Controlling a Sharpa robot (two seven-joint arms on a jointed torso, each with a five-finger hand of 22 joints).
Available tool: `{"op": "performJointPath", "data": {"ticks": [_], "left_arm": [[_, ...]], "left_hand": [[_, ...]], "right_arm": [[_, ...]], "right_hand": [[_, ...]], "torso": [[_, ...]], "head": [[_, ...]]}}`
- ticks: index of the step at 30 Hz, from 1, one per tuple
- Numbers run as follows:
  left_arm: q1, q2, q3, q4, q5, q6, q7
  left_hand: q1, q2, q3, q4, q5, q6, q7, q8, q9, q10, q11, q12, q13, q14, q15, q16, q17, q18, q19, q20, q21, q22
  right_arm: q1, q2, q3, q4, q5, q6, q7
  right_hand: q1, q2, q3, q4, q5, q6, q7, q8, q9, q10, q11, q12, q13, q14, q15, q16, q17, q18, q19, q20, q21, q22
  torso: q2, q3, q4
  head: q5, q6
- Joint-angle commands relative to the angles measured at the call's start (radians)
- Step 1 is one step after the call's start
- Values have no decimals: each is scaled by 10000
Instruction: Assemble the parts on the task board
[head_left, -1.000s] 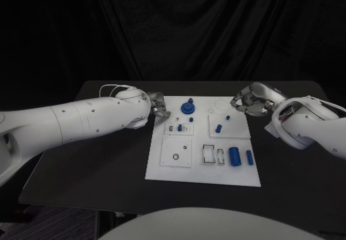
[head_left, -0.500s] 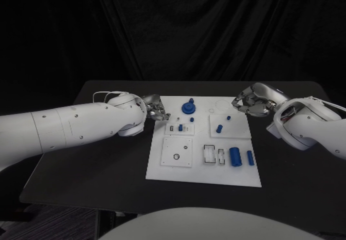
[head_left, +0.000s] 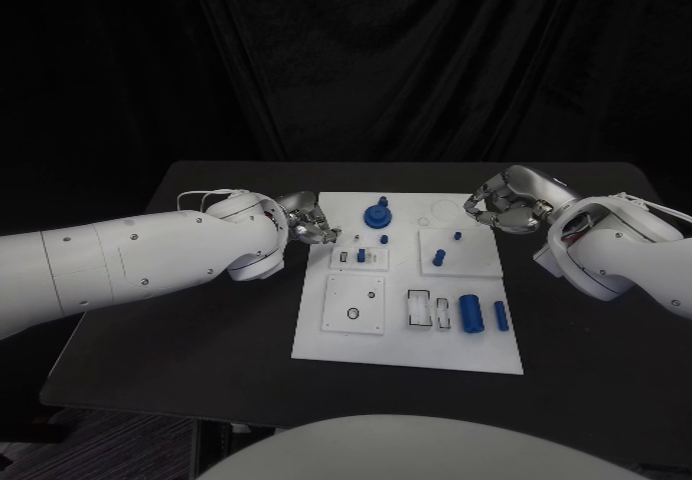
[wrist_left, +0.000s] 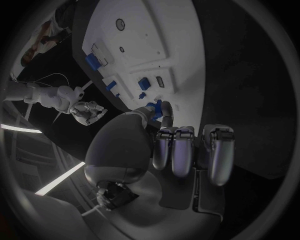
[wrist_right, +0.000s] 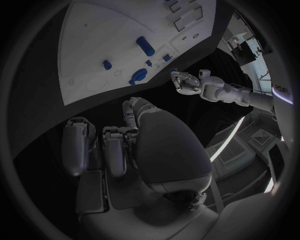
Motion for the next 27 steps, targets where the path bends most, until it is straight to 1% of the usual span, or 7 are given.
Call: {"op": "performJointPath", "data": {"ticks": [1,6,12,15,16,18,27], "left_arm": [[-134,52,4,-3,92,-450,394],[-311,146,5,-49,93,-685,516],[-580,263,6,-196,93,-658,513],[-693,309,6,-255,93,-611,503],[-721,320,6,-265,93,-604,507],[-752,337,6,-280,93,-601,515],[-824,399,7,-341,93,-453,491]], "left_hand": [[-101,9,5,60,-83,51,16,22,-6,1030,-33,-43,2618,1040,-43,65,2634,-62,1070,-65,31,2635],[-102,31,16,49,-92,45,12,19,-5,1030,-35,-43,2618,1040,-43,65,2634,-62,1070,-64,31,2635],[-96,42,25,38,-94,34,10,14,-5,1030,-37,-43,2618,1040,-44,65,2634,-62,1070,-64,31,2635],[-227,113,-18,32,-521,4,30,1,11,1030,-20,-43,2618,1040,-34,65,2634,-62,1070,-55,31,2635],[-233,118,-21,32,-541,5,30,1,12,1030,-20,-43,2618,1040,-33,65,2634,-62,1070,-55,31,2635],[-264,133,-34,35,-620,9,33,3,16,1030,-18,-43,2618,1040,-33,65,2634,-62,1070,-53,31,2635],[-268,138,-36,32,-638,10,32,3,17,1030,-18,-43,2618,1040,-32,65,2634,-62,1070,-52,31,2635]], "right_arm": [[-20,-1,8,1,-16,-25,-186],[-20,0,8,-2,-16,-20,-181],[-20,4,8,-15,-16,2,-187],[-21,0,8,-12,-16,4,-184],[-21,-2,8,-12,-16,4,-183],[-21,-5,8,-14,-16,6,-182],[-21,-6,8,-22,-16,34,-190]], "right_hand": [[23,67,44,11,41,43,28,31,12,1059,-74,27,2632,1069,-74,25,2634,117,-4,1,-64,1958],[23,67,44,11,41,43,28,31,12,1059,-74,27,2632,1069,-74,25,2634,117,-4,1,-64,1958],[15,62,49,9,40,49,28,36,14,1059,-72,27,2632,1069,-72,25,2634,117,-5,1,-66,1958],[15,62,49,9,40,49,28,36,14,1059,-72,27,2632,1069,-72,25,2634,117,-5,1,-66,1958],[15,62,49,9,40,49,28,36,14,1059,-72,27,2632,1069,-72,25,2634,117,-5,1,-66,1958],[14,64,52,8,40,56,26,40,16,1059,-73,27,2632,1069,-72,25,2634,115,-2,1,-61,1960],[14,64,52,8,40,56,26,40,16,1059,-73,27,2632,1069,-72,25,2634,115,-2,1,-61,1960]], "torso": [[1,-11,-6],[-5,-10,-18],[4,-22,-14],[4,-22,-15],[3,-20,-19],[-1,-20,-21],[-1,-9,-25]], "head": [[-48,0],[-52,0],[-52,0],[-66,0],[-67,0],[-67,0],[-49,0]]}}
